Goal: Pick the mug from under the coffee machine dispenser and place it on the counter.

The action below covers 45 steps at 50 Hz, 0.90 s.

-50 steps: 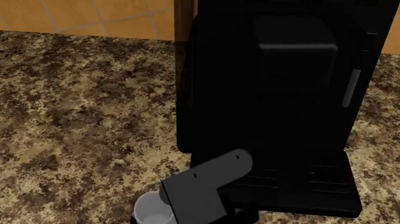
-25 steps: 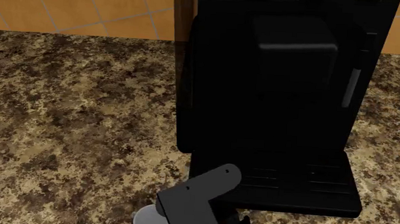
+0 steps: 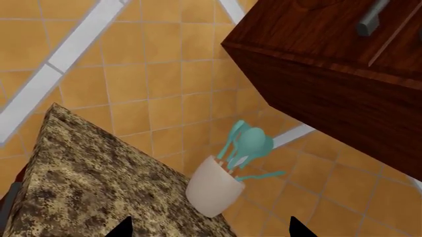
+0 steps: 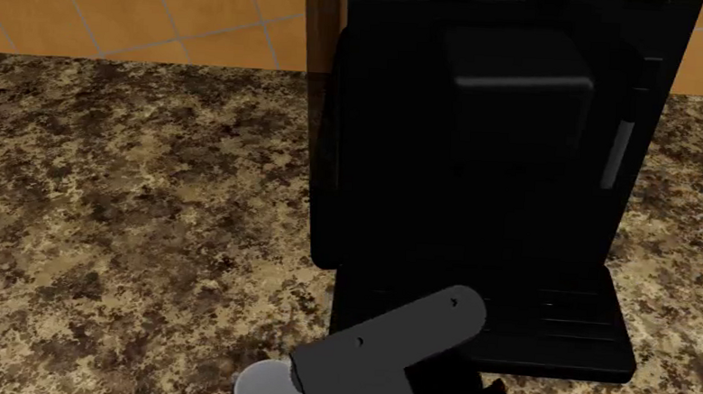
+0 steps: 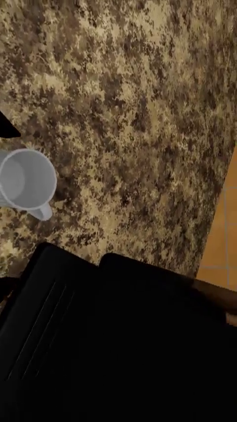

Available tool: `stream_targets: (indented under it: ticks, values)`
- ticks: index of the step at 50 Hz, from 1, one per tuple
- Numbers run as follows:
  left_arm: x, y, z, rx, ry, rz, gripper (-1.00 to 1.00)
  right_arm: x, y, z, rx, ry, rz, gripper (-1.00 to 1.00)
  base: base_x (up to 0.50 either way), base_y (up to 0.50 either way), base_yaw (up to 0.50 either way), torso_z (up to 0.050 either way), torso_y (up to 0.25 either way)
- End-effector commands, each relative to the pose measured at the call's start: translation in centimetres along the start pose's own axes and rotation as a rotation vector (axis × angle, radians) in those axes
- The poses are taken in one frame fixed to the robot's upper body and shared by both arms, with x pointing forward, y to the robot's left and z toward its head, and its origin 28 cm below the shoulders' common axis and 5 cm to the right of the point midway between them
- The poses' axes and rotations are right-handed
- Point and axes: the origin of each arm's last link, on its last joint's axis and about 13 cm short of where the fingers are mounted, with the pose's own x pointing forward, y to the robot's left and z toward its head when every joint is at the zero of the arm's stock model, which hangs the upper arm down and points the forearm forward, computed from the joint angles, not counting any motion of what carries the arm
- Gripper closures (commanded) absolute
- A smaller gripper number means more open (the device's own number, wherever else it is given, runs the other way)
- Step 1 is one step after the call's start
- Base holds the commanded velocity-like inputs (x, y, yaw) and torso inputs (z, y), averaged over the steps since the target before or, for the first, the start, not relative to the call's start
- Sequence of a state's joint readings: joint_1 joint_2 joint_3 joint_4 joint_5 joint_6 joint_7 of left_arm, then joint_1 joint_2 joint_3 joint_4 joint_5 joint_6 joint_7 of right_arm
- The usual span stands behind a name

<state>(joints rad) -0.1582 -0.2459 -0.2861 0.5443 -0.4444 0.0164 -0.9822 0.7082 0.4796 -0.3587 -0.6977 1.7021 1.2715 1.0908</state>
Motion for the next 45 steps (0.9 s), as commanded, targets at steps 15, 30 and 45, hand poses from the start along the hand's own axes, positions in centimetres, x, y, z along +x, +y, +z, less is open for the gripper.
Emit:
stream_targets:
  ticks: [15,30,45]
  values:
    - [0.0,0.0,0.0,0.004,-0.004,0.002,-1.00,-17.0,-3.2,-1.9,-0.003,-0.332,-0.554,-1.00,0.00,0.00,0.00,0.000,0.000]
    - [-0.1,0.1,0.1,-0.011,-0.009,0.005,-1.00,-22.1,0.2,-4.2,0.129,-0.441,-0.812,-1.00,0.00,0.00,0.00,0.000,0.000]
    - [-0.2,0.1,0.1,-0.021,-0.022,0.003,-1.00,-20.9,-0.7,-4.4,0.157,-0.417,-0.810,-1.00,0.00,0.00,0.00,0.000,0.000]
